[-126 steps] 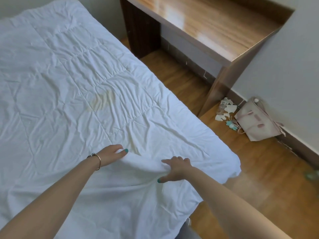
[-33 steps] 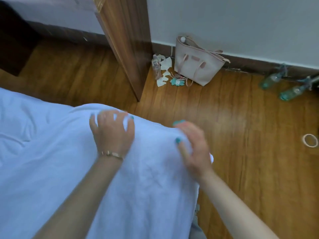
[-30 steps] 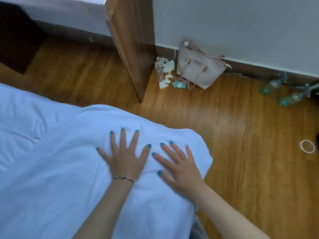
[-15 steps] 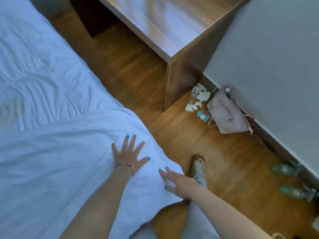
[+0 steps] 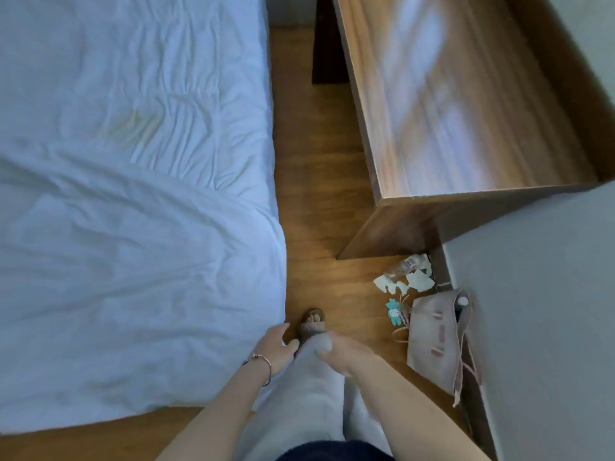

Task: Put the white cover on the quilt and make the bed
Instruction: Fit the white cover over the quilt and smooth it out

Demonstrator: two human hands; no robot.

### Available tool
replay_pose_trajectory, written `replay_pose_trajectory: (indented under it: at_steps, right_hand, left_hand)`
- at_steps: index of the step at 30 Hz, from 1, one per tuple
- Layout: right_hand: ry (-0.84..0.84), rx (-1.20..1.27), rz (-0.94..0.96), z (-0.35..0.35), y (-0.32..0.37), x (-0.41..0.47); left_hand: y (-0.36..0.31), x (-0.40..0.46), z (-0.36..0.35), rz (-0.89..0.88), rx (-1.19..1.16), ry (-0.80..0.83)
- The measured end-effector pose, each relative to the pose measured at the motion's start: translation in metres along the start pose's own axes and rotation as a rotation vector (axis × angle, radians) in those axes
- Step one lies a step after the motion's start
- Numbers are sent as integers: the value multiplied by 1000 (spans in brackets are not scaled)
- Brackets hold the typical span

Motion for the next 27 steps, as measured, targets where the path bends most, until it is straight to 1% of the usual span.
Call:
replay_pose_trajectory:
  at_steps: [3,5,7,10,12,15,18,20,23,25,27]
  right_hand:
    - [24,-112,82,22,41,9]
    - [42,-178,160,40,76,16]
    - [41,-228,225,63,116,25]
    - [44,-259,235,101,167,39]
    - [65,-340,235,128,201,48]
    - [79,-453,249,167,263,66]
    - [47,-553,281,199,325,90]
    - [52,-663,300,210,362,106]
    - [118,-850,359,213,421,126]
    - [163,-964,436,209,461,142]
    - [210,-1044,535,207,502,163]
  left_hand:
    - [-1,0,34,93,-180,-161]
    - [-2,6,56,144,-269,-219]
    - [-3,21,82,178,-334,-237]
    - [2,50,136,195,-324,-220]
    - [11,63,179,224,-336,-222]
    - [26,72,250,255,-348,-304]
    - [36,80,312,259,-349,-408]
    - [42,86,343,277,-408,-469]
    - [50,100,387,308,-506,-582]
    - [57,115,414,338,-545,-641]
    - [65,133,442,398,-560,-664]
Point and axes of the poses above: each hand's wrist, its own x-axis towards the middle knuckle, its own z-axis out of the back of the hand, y = z × x, the point moved 10 cm from there along x, towards the middle knuckle, and after that the axes turned 15 degrees about x, right-handed, at the moved point
